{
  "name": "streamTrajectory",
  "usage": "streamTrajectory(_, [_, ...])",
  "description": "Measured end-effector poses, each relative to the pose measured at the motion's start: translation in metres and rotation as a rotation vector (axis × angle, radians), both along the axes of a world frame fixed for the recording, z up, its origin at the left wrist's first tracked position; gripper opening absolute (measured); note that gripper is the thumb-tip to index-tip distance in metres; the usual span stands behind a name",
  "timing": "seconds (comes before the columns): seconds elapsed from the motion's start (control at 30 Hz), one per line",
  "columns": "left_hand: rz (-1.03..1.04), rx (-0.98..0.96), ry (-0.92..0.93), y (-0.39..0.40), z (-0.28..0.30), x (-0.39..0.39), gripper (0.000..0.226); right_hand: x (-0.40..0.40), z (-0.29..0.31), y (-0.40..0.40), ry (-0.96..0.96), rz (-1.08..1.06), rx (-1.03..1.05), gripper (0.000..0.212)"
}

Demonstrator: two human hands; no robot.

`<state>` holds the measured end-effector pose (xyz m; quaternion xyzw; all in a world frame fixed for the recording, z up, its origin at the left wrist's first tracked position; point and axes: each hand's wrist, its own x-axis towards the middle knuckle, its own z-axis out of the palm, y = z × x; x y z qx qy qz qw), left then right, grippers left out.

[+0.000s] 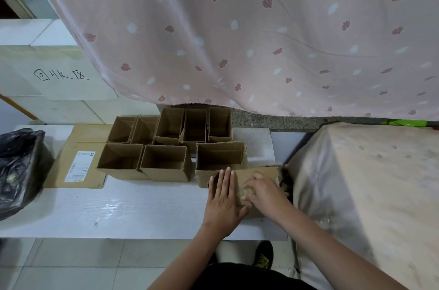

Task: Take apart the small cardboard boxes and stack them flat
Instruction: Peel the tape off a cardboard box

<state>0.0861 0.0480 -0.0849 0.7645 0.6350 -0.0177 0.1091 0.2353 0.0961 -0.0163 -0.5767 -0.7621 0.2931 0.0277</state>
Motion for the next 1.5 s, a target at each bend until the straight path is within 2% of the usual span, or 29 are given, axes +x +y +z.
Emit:
streamTrajectory(0.2, [-0.005, 0.008, -0.009, 0.001, 0.0, -0.002, 0.093, 0.007, 0.005, 0.004, 0.004, -0.053, -0.103, 0.044])
streamTrajectory(0.43, [-0.004, -0.001, -0.026, 0.002, -0.001, -0.002, 0.092, 0.005, 0.011, 0.0, -0.01, -0.025, -0.114, 0.024])
streamTrajectory(0.57, [0.014, -0.014, -0.044, 0.002, -0.001, -0.001, 0.092, 0.007, 0.013, 0.005, -0.085, 0.009, -0.06, 0.037])
streamTrajectory(0.77, [-0.006, -0.017, -0.043, 0.004, -0.005, -0.003, 0.095, 0.004, 0.007, 0.011, -0.006, -0.034, -0.113, 0.052])
streamTrajectory(0.9, [-0.015, -0.01, -0.037, 0.002, -0.003, -0.003, 0.094, 0.004, 0.004, 0.01, -0.025, -0.049, -0.113, 0.024])
streamTrajectory(1.13, [-0.017, -0.034, -0.022, 0.004, -0.003, -0.004, 0.095, 0.007, 0.018, 0.013, 0.107, -0.145, -0.154, 0.022])
streamTrajectory(1.33, [-0.014, -0.055, -0.003, 0.002, -0.001, -0.003, 0.095, 0.003, 0.021, 0.008, 0.052, -0.156, -0.121, 0.019])
streamTrajectory(1.5, [-0.034, -0.065, 0.015, 0.002, 0.008, -0.003, 0.094, -0.001, 0.027, 0.002, 0.091, -0.236, -0.195, 0.047])
